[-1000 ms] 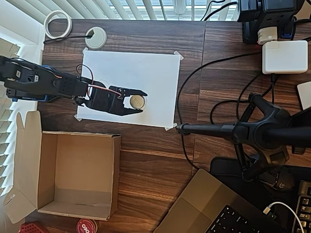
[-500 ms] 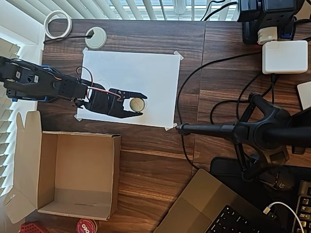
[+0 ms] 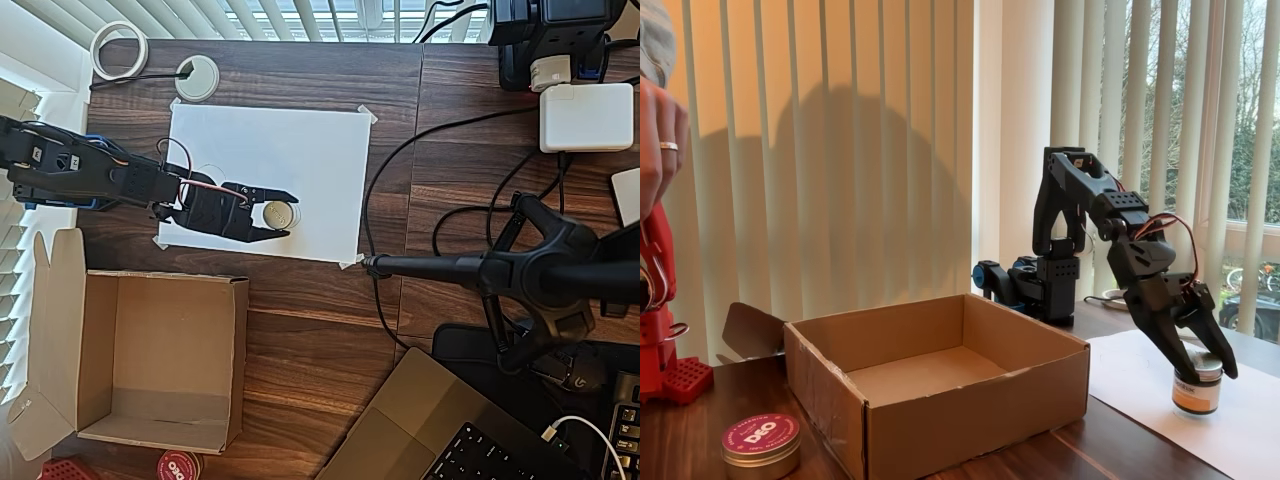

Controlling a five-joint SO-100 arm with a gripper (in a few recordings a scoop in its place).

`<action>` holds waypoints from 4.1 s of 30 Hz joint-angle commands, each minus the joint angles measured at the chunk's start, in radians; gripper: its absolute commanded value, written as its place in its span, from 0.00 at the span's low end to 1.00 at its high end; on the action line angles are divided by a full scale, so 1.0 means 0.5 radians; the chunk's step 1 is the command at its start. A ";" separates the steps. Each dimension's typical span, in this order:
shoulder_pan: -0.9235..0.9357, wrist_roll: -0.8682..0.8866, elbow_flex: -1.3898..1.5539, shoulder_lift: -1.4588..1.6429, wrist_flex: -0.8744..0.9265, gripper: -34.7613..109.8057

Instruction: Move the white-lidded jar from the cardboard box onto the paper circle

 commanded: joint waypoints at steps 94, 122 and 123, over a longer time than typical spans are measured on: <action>-0.485 2.899 1.856 3.617 2.022 0.24; -0.472 2.933 1.884 3.755 2.074 0.24; -0.472 2.933 1.884 3.755 2.074 0.24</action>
